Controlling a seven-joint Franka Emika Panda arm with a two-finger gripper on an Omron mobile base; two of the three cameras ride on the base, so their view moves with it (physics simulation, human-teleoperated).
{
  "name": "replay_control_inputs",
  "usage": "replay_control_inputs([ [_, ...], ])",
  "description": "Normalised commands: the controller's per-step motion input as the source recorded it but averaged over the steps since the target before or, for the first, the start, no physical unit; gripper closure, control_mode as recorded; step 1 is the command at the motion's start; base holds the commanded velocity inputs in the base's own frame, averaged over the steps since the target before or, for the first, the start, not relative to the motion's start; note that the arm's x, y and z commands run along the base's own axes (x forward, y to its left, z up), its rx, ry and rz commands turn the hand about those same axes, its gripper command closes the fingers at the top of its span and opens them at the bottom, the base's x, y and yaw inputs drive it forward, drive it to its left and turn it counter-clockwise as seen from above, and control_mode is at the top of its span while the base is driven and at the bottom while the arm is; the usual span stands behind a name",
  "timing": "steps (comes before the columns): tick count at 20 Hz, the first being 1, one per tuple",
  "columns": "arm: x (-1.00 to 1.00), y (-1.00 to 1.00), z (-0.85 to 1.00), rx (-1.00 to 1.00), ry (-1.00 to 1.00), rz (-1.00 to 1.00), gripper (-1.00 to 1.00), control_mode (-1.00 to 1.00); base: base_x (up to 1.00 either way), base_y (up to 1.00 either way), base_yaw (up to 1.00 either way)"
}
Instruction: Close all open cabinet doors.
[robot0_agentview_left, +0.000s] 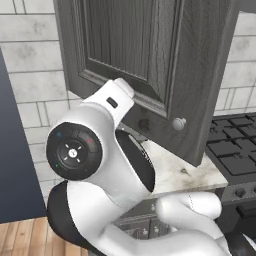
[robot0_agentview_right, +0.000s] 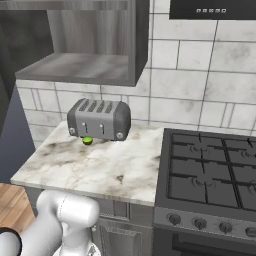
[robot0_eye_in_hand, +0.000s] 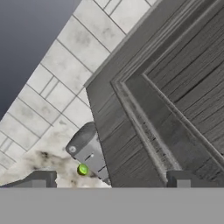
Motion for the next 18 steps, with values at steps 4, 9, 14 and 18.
replay_control_inputs([
  [4,0.93,0.0,0.0,0.0,0.01,0.0,-1.0,-1.0,0.0,0.0,0.0],
  [9,0.82,-0.15,0.02,0.0,0.03,0.0,-1.0,-1.0,0.0,0.0,0.0],
  [14,0.46,-0.32,0.03,0.0,0.01,0.0,-1.0,-1.0,0.0,0.0,0.0],
  [18,0.28,-0.42,0.04,0.0,0.0,0.01,-1.0,-1.0,0.0,0.0,0.0],
])
